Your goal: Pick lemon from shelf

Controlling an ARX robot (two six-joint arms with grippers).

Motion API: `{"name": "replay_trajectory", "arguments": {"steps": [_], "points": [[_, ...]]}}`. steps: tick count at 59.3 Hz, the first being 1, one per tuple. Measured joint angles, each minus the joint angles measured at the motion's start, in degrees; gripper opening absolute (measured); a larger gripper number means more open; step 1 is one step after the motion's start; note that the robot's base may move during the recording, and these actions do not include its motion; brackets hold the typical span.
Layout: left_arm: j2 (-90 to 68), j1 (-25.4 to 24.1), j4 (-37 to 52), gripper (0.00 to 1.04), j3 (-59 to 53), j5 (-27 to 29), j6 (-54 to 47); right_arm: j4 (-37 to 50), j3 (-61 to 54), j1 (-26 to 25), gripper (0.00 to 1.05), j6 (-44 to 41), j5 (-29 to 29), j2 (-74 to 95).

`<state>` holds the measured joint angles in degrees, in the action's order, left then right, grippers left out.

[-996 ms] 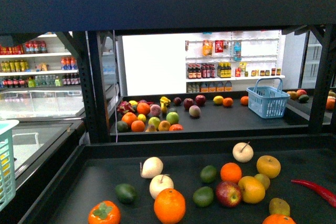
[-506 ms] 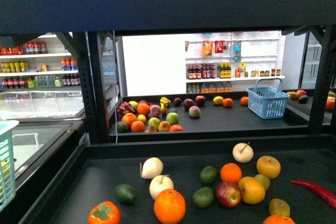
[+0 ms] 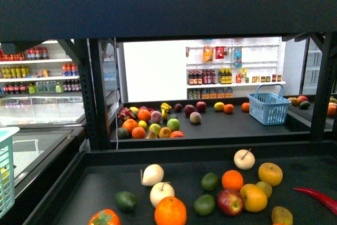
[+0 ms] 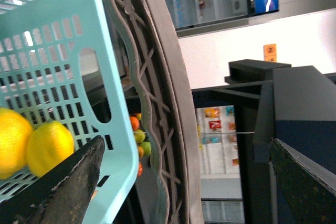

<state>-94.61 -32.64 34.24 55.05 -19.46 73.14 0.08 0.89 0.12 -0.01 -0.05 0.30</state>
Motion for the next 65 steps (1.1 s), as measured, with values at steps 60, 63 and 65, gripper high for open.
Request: {"name": "replay_trajectory", "arguments": {"steps": [60, 63, 65], "points": [[84.4, 32.5, -37.8, 0.03, -41.9, 19.4, -72.4, 0.0, 0.0, 0.0, 0.97, 0.0, 0.0, 0.0], [85.4, 32.5, -37.2, 0.03, -43.2, 19.5, -72.5, 0.0, 0.0, 0.0, 0.97, 0.0, 0.0, 0.0], [85.9, 32.5, -36.9, 0.03, -44.0, 19.5, -72.5, 0.0, 0.0, 0.0, 0.97, 0.0, 0.0, 0.0]]}}
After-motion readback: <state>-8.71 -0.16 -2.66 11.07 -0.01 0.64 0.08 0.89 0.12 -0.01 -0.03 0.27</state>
